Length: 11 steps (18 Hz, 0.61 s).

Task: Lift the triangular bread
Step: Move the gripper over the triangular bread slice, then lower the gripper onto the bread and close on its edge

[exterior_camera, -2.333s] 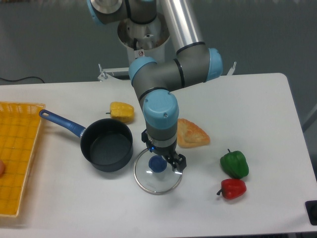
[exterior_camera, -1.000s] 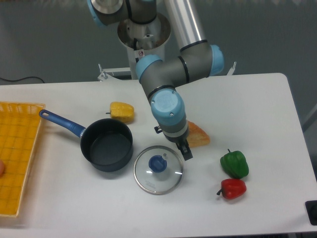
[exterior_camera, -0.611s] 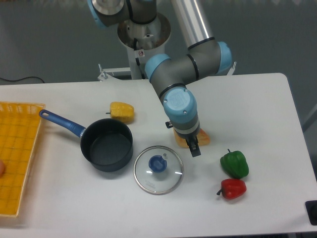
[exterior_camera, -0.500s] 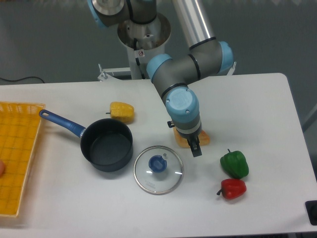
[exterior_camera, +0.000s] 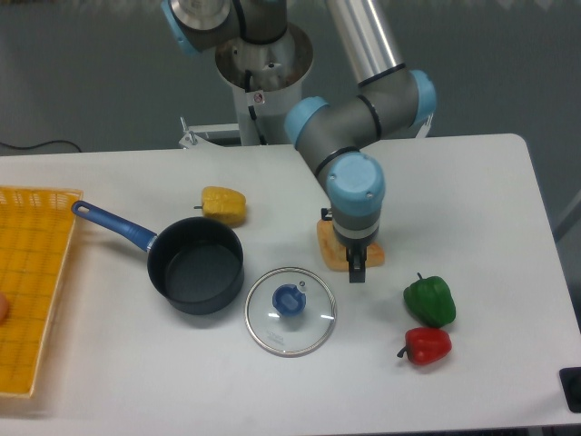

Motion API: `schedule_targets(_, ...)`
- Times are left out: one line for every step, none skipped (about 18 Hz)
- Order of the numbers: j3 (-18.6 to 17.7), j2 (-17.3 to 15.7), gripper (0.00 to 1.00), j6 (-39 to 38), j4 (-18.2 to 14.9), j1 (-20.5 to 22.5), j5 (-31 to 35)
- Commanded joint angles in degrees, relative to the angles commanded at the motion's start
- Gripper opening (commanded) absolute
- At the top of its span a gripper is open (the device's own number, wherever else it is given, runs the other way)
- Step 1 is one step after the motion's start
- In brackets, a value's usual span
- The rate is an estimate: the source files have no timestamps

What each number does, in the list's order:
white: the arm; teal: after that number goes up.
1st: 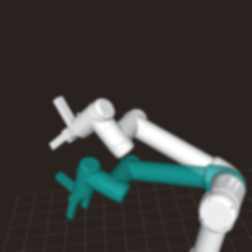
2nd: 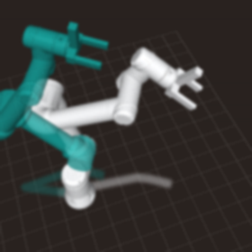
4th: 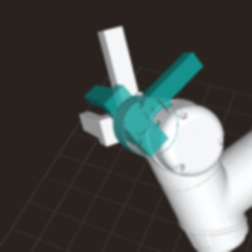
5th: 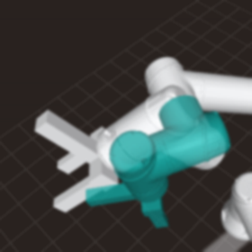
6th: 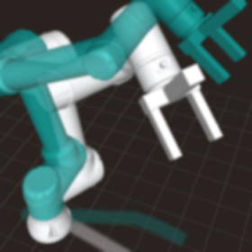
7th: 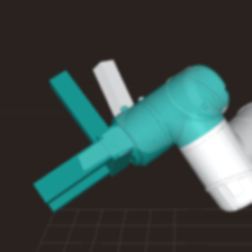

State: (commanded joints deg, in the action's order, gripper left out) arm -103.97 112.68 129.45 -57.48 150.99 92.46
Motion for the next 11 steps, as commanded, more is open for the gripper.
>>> schedule_targets(-0.18,0.00,1.00,1.41,0.26,0.53,-0.35)
schedule_targets(-0.44,0.00,1.00,1.77,0.44,0.80,-0.96)
schedule_targets(-0.88,0.00,1.00,1.68,0.53,0.89,-1.75)
schedule_targets(-1.06,-0.09,1.00,1.60,0.53,0.98,-3.33)
schedule_targets(-1.23,-0.09,1.00,1.42,0.53,1.15,-4.21)
schedule_targets(-1.32,-0.09,1.00,1.16,0.53,1.07,-4.83)
schedule_targets(-1.32,-0.09,1.00,1.16,0.53,0.89,-5.27)
schedule_targets(-1.41,-0.35,1.00,1.24,0.44,0.89,-5.28)
schedule_targets(-1.67,-0.44,1.00,1.33,0.44,1.15,-5.28)
schedule_targets(-2.02,-0.44,1.00,1.33,0.44,1.24,-5.36)
schedule_targets(-2.20,-0.44,1.00,1.33,0.44,1.24,-5.36)
